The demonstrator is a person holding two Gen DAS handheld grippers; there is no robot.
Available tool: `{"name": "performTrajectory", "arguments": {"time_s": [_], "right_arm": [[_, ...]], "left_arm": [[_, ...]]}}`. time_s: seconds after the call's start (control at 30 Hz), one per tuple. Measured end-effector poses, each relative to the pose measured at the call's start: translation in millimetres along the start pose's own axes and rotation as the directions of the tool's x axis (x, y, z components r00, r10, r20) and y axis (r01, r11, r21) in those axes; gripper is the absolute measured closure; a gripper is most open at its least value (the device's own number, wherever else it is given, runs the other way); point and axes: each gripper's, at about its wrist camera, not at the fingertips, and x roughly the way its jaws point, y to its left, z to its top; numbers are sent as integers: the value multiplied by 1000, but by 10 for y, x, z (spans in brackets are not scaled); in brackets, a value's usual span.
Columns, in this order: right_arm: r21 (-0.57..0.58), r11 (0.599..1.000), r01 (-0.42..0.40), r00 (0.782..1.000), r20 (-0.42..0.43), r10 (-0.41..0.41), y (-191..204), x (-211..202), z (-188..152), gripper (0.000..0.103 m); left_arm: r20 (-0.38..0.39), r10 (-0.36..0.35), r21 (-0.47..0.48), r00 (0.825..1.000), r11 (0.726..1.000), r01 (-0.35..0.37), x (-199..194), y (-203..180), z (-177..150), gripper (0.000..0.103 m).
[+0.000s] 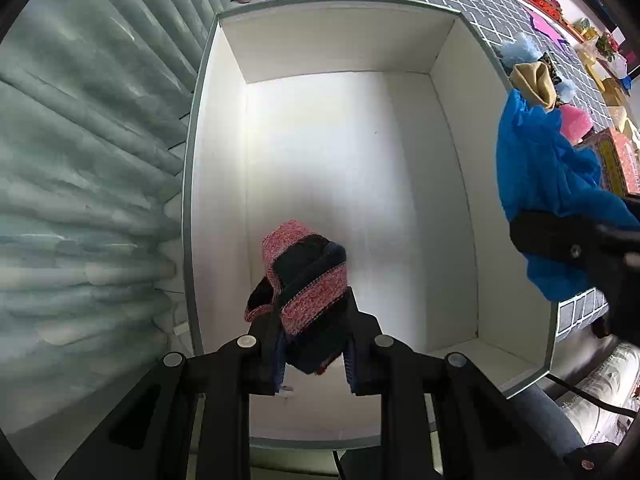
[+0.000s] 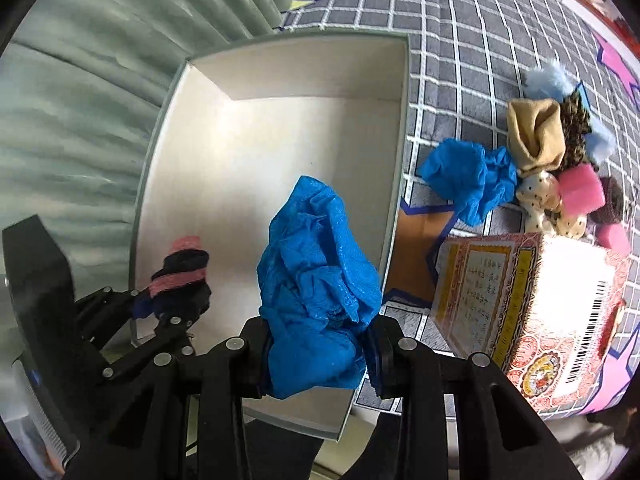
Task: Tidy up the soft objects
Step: 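Carry the knit hat and blue bag over the white box with both tools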
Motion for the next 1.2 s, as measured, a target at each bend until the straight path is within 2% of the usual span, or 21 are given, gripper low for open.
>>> {"name": "performTrajectory", "arguments": {"time_s": [0.27, 1.2], "right_arm": [[-41, 999, 13, 1000, 23, -12, 239, -130, -57, 66], [-58, 998, 19, 1000, 22, -18, 272, -179, -3, 66]], "left_arm": [[10, 0, -8, 1000, 1000, 0, 15, 74, -57, 79], [16, -10, -1, 1000, 1000, 10, -89, 71, -2, 79]]}}
